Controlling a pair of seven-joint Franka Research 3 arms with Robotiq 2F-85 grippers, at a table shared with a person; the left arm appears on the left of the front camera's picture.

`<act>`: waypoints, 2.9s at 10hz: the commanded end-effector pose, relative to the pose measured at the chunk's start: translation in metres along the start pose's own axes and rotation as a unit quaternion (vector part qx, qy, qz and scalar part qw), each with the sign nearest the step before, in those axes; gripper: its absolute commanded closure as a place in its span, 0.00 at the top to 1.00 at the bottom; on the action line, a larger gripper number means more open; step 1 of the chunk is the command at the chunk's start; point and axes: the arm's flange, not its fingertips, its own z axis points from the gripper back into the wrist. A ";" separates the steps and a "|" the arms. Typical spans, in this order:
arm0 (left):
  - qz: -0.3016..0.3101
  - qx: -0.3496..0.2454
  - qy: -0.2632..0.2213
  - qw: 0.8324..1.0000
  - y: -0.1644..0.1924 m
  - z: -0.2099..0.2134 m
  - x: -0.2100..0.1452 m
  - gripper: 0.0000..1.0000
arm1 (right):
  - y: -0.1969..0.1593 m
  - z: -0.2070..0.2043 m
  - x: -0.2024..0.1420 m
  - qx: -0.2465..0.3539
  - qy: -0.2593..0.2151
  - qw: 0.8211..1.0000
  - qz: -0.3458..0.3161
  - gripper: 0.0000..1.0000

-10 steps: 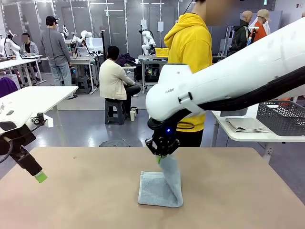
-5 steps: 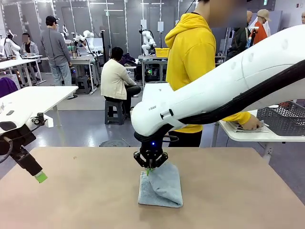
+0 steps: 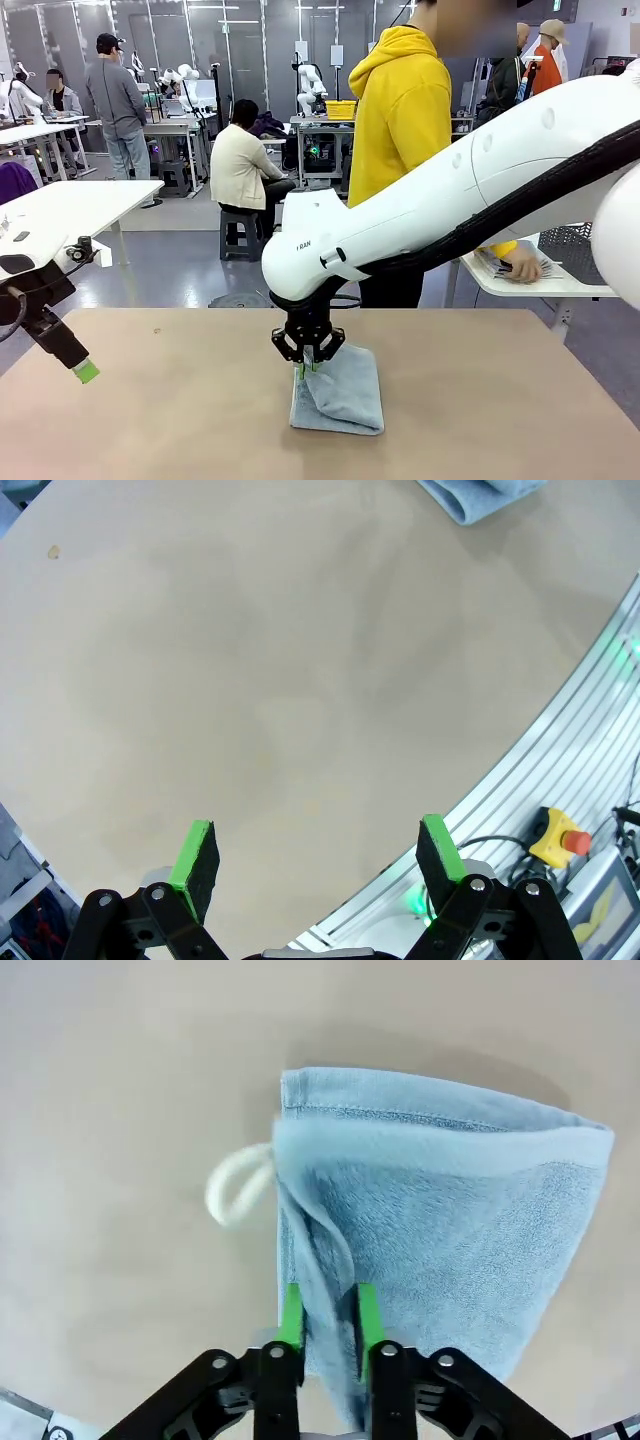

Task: Fold the towels and place them in the basket.
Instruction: When a person lays out a Towel with hook on the table, fold it in half twice, then place the folded Towel with hook on the right side of the table.

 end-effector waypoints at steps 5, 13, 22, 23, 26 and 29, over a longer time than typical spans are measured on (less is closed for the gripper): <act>0.000 0.005 -0.001 1.000 0.001 -0.001 0.001 1.00 | -0.005 0.009 -0.006 0.002 -0.017 1.000 -0.012 1.00; 0.000 0.005 -0.001 1.000 0.001 -0.001 0.001 1.00 | -0.001 0.012 0.000 0.006 -0.010 1.000 -0.002 1.00; 0.000 0.005 -0.001 1.000 0.001 -0.001 0.001 1.00 | -0.001 0.012 0.000 0.006 -0.010 1.000 -0.002 1.00; 0.000 0.005 -0.001 1.000 0.001 -0.001 0.001 1.00 | -0.001 0.013 0.000 0.009 -0.009 1.000 -0.003 0.97; 0.000 0.005 -0.001 1.000 0.001 -0.001 0.001 1.00 | -0.049 0.067 -0.055 0.088 -0.040 0.995 0.007 1.00; 0.000 0.005 -0.001 1.000 0.001 -0.001 0.001 1.00 | -0.120 0.068 -0.071 0.177 -0.042 0.983 -0.021 1.00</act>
